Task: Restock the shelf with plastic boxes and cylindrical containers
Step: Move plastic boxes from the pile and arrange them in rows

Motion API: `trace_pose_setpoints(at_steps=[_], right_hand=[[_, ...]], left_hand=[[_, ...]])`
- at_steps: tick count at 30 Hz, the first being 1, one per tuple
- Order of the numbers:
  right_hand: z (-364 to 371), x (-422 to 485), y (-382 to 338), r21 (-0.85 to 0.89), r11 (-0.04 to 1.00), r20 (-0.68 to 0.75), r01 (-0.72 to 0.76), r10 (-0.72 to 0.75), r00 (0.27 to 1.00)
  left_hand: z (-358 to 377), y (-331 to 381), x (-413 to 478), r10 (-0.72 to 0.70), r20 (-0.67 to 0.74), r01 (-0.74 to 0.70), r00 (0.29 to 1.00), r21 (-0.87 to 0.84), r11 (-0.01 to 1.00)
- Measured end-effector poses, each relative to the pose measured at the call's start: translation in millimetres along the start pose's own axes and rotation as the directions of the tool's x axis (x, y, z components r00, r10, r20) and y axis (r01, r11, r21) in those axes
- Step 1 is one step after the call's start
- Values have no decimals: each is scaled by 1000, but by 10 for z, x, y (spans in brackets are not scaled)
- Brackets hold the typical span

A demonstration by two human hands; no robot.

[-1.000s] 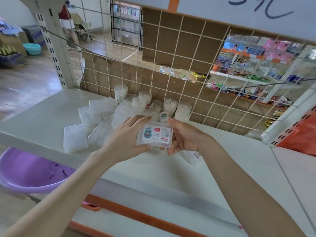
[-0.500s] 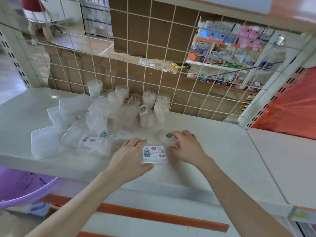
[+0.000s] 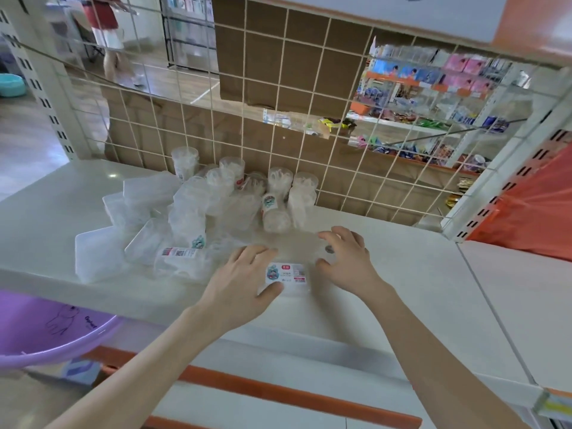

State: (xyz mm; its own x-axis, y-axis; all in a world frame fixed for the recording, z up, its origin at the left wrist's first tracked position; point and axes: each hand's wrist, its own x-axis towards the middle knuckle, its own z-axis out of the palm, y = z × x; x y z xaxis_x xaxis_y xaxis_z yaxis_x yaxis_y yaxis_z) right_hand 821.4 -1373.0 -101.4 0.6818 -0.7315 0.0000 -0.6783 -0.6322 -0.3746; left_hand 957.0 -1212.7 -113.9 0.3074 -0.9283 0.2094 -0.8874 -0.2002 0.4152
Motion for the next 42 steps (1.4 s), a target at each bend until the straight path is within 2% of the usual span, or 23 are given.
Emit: trace_pose_setpoints(at_steps=[3, 6, 10, 14, 17, 20, 25, 31, 33, 36, 37, 39, 42], right_hand=[[-10, 125, -282, 41, 992, -56, 120, -117, 992], [16, 287, -621, 72, 970, -77, 232, -226, 971], [70, 516, -1009, 82, 930, -20, 358, -357, 934], [76, 767, -1333, 100, 890, 77, 444, -452, 889], [74, 915, -1459, 102, 886, 178, 452, -463, 868], [106, 1002, -1488, 116, 887, 216, 447, -462, 860], [192, 998, -1457, 191, 883, 122, 429, -455, 882], [136, 950, -1280, 236, 865, 75, 443, -471, 879], [70, 932, -1178, 297, 870, 67, 392, -429, 901], [-32, 835, -1081, 540, 825, 93, 166, -254, 963], [-62, 802, -1064, 631, 773, 124, 62, -180, 976], [-107, 729, -1045, 784, 599, 254, -160, -75, 964], [-160, 618, -1007, 828, 393, 443, -399, -22, 896]], left_hand=[[-230, -36, -42, 8, -102, -5, 995, 36, 999], [-446, -222, -113, -53, -181, 64, 982, 55, 996], [-646, -497, -221, -169, -274, 195, 947, 68, 979], [-770, -723, -309, -270, -278, 304, 922, 85, 949], [-814, -825, -370, -300, -277, 340, 913, 106, 935], [-835, -867, -417, -309, -280, 351, 909, 116, 929], [-850, -868, -426, -311, -275, 351, 910, 109, 930], [-817, -792, -354, -276, -271, 311, 922, 94, 946], [-797, -753, -313, -247, -280, 280, 927, 83, 956], [-758, -660, -224, -212, -287, 238, 934, 58, 970], [-743, -632, -194, -204, -291, 226, 935, 46, 973], [-710, -571, -143, -186, -301, 204, 935, 27, 979], [-666, -494, -103, -160, -326, 174, 932, 14, 985]])
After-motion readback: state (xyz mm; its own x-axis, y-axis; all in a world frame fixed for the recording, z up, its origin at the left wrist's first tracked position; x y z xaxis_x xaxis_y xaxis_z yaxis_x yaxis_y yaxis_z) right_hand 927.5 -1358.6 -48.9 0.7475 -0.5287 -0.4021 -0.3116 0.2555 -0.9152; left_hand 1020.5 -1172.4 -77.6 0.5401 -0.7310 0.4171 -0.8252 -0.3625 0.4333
